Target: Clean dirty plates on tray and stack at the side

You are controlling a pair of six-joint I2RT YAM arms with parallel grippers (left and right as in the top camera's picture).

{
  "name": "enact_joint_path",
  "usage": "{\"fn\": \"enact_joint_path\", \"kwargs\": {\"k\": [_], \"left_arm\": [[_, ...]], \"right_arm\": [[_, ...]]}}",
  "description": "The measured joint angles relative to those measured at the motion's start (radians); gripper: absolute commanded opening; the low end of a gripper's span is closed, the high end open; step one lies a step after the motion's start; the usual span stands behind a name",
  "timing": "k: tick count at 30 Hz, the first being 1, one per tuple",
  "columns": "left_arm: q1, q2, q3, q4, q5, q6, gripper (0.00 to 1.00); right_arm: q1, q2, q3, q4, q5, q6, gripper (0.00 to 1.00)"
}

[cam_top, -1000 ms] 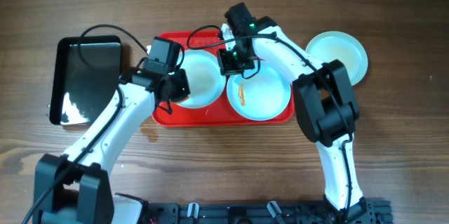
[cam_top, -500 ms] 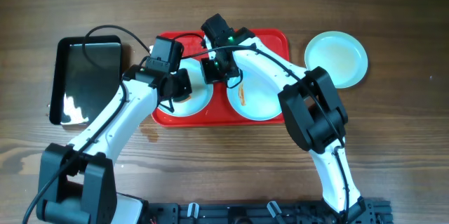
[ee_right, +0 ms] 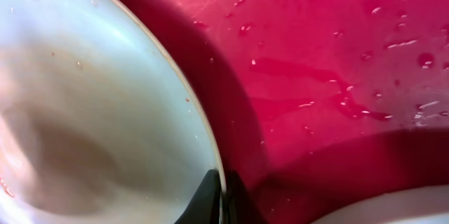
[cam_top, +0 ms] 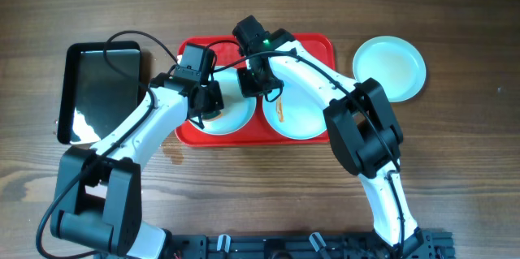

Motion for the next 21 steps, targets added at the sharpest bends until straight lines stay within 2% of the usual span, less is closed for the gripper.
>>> {"fn": "enact_joint_path", "kwargs": {"k": [8,21], "left_arm": [[0.0,0.007,0.0,0.037,0.0,0.0,0.04],[0.0,0.116,0.0,0.133,0.05,-0.016,0.04]], "right_arm": [[0.0,0.0,0.003,-0.006,0.017,-0.004,0.04],[0.0,0.0,0.004,-0.003,0.029,0.0,0.04]]}}
